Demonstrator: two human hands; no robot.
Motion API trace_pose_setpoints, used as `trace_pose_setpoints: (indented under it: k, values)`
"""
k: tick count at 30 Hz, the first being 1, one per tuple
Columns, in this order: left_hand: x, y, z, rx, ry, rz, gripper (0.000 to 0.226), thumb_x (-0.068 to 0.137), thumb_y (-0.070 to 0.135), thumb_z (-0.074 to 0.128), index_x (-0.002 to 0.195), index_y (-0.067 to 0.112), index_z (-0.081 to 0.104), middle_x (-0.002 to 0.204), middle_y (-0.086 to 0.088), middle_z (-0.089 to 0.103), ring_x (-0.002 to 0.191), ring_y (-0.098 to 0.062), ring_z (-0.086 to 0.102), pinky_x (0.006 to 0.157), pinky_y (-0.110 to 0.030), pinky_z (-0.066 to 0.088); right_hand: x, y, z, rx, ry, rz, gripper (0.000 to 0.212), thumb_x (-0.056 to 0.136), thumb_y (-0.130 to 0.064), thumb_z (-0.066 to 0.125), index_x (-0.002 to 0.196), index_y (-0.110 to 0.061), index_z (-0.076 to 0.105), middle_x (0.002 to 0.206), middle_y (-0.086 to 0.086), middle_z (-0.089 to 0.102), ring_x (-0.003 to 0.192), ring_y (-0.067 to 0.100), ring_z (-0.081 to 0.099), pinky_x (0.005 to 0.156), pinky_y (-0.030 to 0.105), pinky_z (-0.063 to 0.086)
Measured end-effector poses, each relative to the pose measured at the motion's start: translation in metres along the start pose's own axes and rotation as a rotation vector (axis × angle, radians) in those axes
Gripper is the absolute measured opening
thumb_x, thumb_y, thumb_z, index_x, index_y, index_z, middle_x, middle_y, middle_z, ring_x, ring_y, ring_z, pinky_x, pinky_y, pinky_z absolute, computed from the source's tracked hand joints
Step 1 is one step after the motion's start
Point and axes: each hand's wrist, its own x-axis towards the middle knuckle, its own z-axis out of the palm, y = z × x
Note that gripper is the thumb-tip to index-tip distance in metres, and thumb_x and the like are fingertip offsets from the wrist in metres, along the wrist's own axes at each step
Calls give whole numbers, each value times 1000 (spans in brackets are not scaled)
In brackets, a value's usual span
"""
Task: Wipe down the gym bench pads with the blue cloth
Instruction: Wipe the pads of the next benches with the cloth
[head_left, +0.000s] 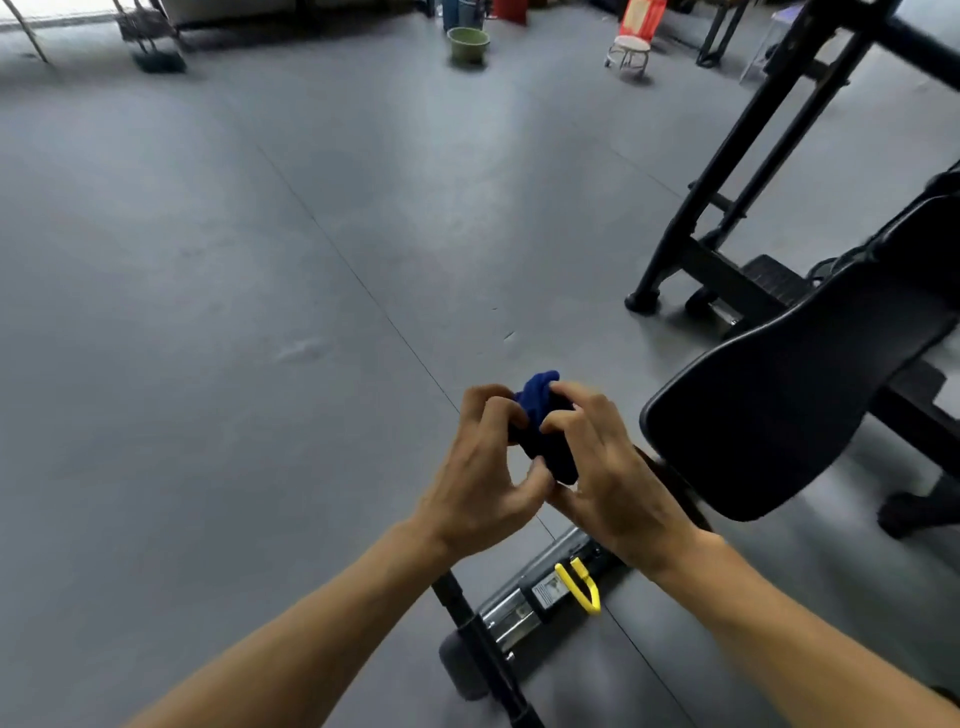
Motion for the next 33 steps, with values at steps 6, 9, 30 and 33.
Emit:
trace_pose_setpoints:
  k: [6,9,30,33]
  values:
    - [-11,17,-37,14,42,-81,49,78,22,89,107,3,54,124,-5,43,96,-17,57,82,-26,56,9,-47,-11,27,-78,28,55,75,-12,83,122,-5,56,145,16,42,128,27,50,104,25,48]
    - [-10,22,-55,33,35,-69,49,78,22,89,109,3,55,125,-7,45,97,-17,57,85,-23,56,20,-62,-12,65,-68,32,58,75,-14,85,123,-8,52,147,13,39,129,25,49,100,27,51]
    - [116,64,-135,188,12,55,37,81,10,84,105,2,57,124,-12,49,97,-18,58,87,-12,53,135,-59,-51,94,157,67,56,78,-18,85,124,-5,56,149,13,40,135,26,47,105,34,51]
    - [156,58,-132,193,-34,83,34,82,7,83,103,2,56,124,-12,49,97,-19,59,87,-11,52,156,-33,-60,86,175,76,54,81,-21,83,125,-6,55,149,13,39,134,26,47,106,35,51]
